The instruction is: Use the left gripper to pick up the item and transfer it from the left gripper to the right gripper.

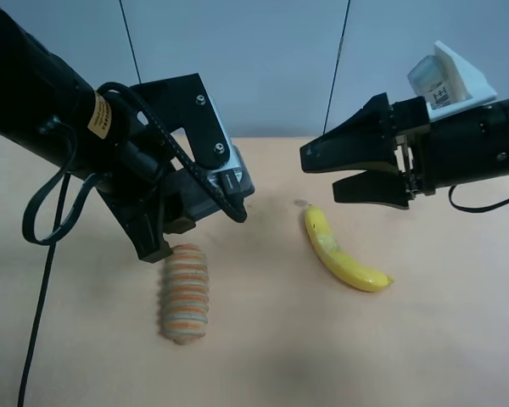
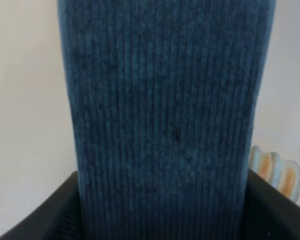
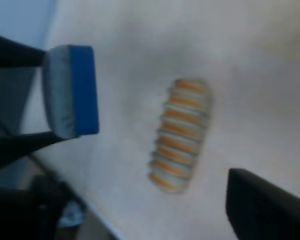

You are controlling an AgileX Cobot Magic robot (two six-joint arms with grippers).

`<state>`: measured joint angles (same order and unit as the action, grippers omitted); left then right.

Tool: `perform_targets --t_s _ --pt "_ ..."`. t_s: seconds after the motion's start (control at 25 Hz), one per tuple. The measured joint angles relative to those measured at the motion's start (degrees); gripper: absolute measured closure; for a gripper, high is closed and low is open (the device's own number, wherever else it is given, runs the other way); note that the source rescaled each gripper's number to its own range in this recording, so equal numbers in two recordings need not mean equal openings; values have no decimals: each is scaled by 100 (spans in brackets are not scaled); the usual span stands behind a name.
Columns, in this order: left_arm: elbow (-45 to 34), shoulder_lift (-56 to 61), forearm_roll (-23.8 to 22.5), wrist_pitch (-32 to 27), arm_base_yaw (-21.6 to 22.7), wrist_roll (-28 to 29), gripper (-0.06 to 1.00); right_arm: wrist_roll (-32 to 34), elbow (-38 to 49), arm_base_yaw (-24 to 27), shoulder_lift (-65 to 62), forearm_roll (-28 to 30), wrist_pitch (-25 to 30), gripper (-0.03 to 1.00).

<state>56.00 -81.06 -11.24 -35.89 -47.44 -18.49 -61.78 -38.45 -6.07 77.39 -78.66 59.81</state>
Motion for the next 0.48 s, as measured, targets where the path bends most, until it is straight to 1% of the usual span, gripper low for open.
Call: perform_targets --t_s 0.12,0.32,0.44,0.48 --pt "0 20 -5 0 0 -12 94 -279 -13 -7 312 -258 224 -3" --pt "0 20 12 0 0 -159 94 -361 -294 -43 530 -291 378 -3" --pt "0 20 222 0 0 -449 94 -361 -670 -240 688 -265 372 -3" --pt "0 20 320 0 0 -528 94 -341 -805 -382 791 -239 366 -3"
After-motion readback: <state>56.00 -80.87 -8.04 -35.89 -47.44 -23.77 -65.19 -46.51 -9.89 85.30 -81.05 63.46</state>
